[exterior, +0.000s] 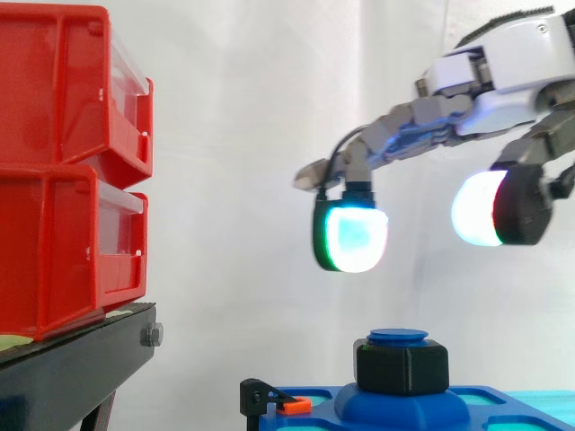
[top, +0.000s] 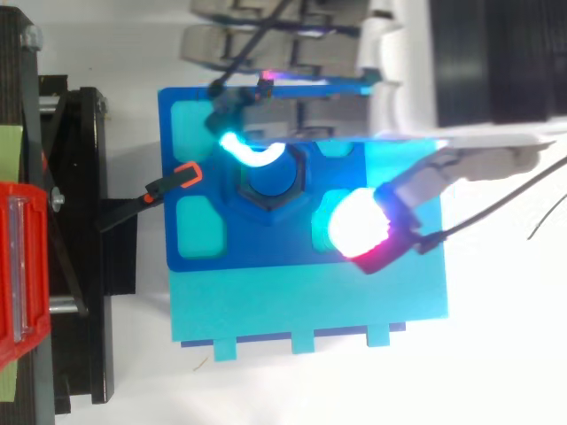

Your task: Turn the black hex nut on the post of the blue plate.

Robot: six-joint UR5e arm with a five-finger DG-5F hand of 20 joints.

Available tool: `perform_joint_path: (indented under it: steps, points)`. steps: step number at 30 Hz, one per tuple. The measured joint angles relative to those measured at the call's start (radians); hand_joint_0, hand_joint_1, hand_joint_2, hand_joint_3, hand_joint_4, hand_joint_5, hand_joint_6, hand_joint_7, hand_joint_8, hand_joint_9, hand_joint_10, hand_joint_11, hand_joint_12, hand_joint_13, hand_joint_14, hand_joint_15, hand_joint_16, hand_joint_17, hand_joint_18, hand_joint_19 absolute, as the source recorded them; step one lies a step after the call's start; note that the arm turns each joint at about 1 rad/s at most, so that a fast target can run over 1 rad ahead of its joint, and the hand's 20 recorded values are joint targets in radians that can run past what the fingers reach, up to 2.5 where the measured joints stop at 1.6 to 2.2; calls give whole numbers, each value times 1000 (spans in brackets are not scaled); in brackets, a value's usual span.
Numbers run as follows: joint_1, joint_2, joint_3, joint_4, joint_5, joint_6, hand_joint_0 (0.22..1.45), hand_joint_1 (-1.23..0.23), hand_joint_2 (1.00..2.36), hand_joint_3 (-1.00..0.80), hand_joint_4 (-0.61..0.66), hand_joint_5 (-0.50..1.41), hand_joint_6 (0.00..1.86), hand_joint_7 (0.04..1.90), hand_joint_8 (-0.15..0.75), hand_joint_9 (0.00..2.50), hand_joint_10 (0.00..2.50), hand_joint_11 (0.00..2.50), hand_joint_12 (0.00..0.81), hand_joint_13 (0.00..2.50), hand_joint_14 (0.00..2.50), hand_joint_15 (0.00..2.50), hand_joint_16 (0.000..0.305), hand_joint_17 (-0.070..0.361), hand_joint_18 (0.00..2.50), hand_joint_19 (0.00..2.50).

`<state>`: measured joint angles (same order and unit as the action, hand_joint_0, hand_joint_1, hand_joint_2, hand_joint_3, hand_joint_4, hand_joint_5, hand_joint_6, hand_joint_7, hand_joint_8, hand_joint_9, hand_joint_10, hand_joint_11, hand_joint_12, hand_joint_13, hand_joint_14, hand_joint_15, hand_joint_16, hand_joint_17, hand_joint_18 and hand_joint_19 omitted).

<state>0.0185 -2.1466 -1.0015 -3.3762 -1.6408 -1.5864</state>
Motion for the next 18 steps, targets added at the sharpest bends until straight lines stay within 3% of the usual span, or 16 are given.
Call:
perform_joint_path:
  steps: [2, 5, 12, 16, 18]
  points:
    - [1, 43, -37, -5, 7, 10, 420, -449, 1000, -500, 145, -241, 502, 742, 208, 33, 0, 0, 372, 72, 0, 28, 60, 135, 0, 56]
    - [3, 114, -106, 39, 28, 43, 423, -445, 1000, -500, 151, -238, 502, 719, 206, 23, 0, 0, 371, 59, 0, 22, 60, 135, 0, 59]
    - [13, 267, -297, 221, 103, 181, 428, -440, 1000, -500, 159, -233, 502, 716, 204, 17, 0, 0, 371, 42, 0, 16, 60, 136, 0, 59]
    - [14, 298, -397, 302, 115, 279, 430, -440, 1000, -500, 163, -233, 502, 714, 205, 19, 0, 0, 372, 37, 0, 14, 60, 135, 0, 60]
    - [13, 303, -425, 313, 116, 326, 433, -439, 1000, -500, 166, -232, 502, 716, 205, 19, 0, 0, 370, 34, 0, 14, 60, 135, 0, 60]
